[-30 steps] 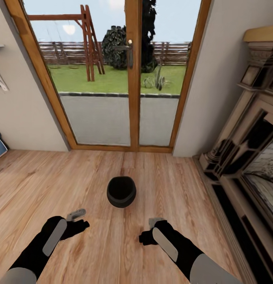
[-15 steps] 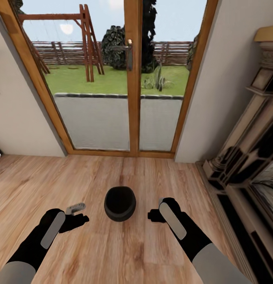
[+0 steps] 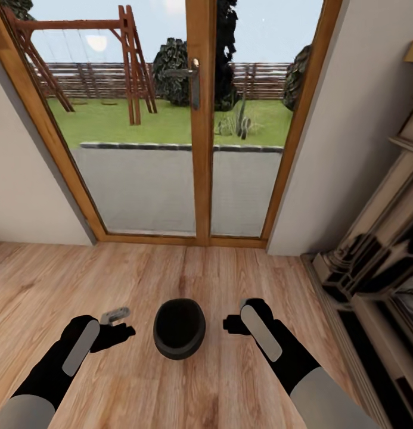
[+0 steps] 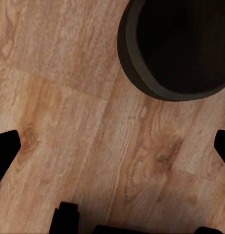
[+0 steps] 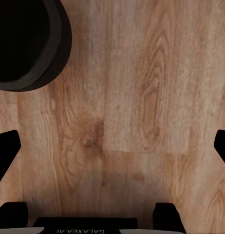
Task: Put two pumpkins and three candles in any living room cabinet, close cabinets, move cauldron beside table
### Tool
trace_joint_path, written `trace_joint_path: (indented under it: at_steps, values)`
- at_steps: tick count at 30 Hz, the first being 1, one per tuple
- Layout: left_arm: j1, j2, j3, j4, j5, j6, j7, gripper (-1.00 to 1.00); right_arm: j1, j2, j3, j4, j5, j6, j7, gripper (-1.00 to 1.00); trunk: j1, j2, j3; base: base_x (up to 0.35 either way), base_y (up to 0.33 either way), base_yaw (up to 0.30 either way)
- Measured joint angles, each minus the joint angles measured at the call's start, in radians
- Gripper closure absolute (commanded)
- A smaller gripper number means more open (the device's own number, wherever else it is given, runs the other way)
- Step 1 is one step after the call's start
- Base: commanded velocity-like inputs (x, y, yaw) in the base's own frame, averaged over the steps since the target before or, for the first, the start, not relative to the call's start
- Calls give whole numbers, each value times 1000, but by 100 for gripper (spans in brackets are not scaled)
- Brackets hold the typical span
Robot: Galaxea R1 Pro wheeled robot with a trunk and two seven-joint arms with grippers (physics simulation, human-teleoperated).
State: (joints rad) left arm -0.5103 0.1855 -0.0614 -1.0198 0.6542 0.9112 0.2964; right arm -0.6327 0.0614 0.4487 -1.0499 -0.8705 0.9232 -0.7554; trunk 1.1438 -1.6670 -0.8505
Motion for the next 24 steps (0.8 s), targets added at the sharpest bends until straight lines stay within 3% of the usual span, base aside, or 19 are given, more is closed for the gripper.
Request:
trace_joint_path:
  at_steps: [7, 12, 14, 18, 24]
  values:
    - [0, -2, 1, -2, 7, 1, -7, -100, 0, 10, -1, 0, -6, -1, 11, -100, 0, 0, 0, 24, 0, 0]
    - [0, -19, 0, 4, 14, 0, -22, -100, 0, 10, -1, -1, -94, -2, 51, -100, 0, 0, 0, 1, 0, 0]
    - [0, -21, -1, 6, 15, 0, -63, -100, 0, 9, -1, -1, -110, -9, 68, -100, 0, 0, 0, 0, 0, 0]
    - [0, -20, -2, 8, 13, -1, -153, -100, 0, 9, 0, 0, -115, -16, 137, -100, 0, 0, 0, 0, 0, 0]
    - [0, -21, -2, 8, 7, -3, -170, -100, 0, 9, 1, 6, -102, -42, 188, -100, 0, 0, 0, 135, 56, 0]
